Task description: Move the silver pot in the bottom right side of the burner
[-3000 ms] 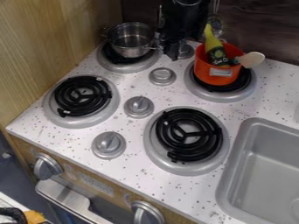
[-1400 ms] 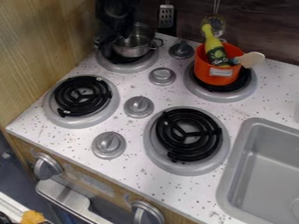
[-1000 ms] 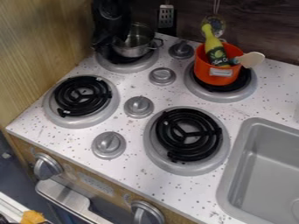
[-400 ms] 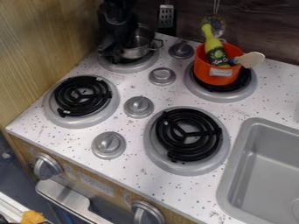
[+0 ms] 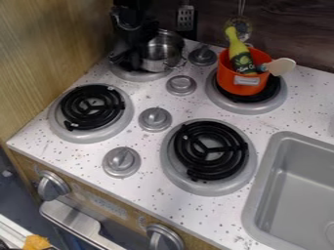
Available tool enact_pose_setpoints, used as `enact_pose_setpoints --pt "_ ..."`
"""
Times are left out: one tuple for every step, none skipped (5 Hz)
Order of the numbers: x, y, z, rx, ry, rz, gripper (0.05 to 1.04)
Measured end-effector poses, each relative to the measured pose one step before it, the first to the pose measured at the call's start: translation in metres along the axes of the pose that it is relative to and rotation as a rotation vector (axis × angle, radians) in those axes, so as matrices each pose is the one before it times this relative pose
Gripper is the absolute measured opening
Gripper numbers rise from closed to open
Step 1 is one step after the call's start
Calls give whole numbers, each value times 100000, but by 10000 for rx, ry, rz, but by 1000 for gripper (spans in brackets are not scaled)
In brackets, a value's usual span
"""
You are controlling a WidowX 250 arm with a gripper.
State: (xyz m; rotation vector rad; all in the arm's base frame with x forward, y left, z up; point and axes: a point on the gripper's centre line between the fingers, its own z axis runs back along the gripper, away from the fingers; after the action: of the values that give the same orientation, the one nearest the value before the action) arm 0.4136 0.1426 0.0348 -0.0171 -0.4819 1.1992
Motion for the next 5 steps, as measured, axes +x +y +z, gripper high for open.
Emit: enact_pose_setpoints --pt "-322 253 903 -332 -106 -705 73" --pt "-551 166 1095 62 136 -57 73" --pt "-1074 -683 1601 1308 160 1854 73" --pt "-2175 246 1285 1193 -121 2137 73" --pt "-1555 872 547 674 -236 1987 73"
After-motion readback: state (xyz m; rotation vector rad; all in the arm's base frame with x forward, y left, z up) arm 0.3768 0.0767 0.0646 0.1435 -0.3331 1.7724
